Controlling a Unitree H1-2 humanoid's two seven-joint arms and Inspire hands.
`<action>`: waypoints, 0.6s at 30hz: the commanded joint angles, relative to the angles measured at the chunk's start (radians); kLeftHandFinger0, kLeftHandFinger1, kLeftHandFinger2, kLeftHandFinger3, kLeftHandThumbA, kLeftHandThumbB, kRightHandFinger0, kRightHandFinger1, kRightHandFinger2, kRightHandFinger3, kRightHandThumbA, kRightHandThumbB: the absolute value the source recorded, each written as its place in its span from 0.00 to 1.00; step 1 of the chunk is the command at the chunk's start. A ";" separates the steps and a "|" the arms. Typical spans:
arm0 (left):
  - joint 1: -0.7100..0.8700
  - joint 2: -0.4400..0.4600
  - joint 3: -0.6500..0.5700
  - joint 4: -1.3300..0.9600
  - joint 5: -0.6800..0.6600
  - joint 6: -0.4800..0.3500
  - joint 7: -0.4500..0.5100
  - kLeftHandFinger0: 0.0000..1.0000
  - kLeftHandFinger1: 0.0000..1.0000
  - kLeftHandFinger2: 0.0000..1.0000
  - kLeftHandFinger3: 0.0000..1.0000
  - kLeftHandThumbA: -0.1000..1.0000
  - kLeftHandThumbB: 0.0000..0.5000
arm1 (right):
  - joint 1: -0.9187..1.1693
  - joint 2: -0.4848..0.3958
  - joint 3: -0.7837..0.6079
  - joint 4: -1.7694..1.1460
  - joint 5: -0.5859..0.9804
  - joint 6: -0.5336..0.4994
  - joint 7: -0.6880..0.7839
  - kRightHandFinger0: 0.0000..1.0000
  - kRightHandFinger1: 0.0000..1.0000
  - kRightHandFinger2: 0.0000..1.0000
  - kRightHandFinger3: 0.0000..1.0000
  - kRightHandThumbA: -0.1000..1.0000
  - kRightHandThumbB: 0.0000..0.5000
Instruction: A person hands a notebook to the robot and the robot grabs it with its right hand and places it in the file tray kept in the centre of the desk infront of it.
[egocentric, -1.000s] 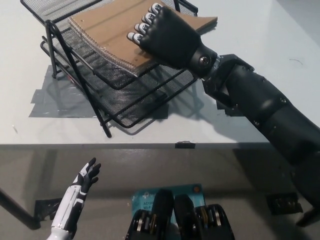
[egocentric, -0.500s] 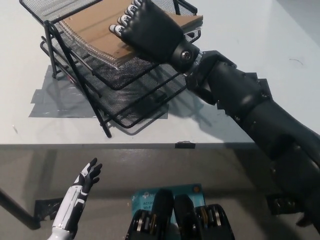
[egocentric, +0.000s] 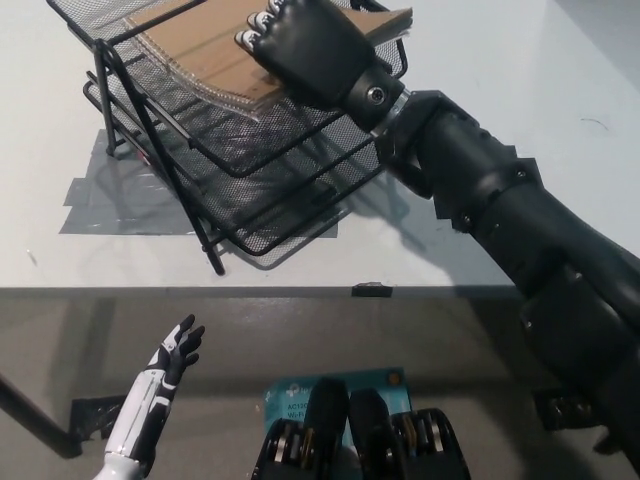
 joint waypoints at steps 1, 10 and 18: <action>-0.006 0.019 -0.001 -0.038 0.013 -0.013 -0.010 1.00 1.00 1.00 1.00 1.00 0.10 | -0.093 -0.013 -0.075 -0.026 0.161 -0.004 0.244 0.05 0.14 0.49 0.23 1.00 0.15; -0.026 0.033 0.000 -0.024 0.007 -0.042 -0.021 1.00 1.00 1.00 1.00 1.00 0.05 | -0.051 -0.126 -0.250 -0.764 1.030 0.529 1.745 1.00 1.00 1.00 1.00 1.00 1.00; -0.035 0.034 0.000 -0.028 0.018 -0.027 -0.018 1.00 1.00 1.00 1.00 1.00 0.06 | -0.073 -0.200 -0.318 -0.974 1.359 0.754 1.855 1.00 1.00 1.00 1.00 1.00 1.00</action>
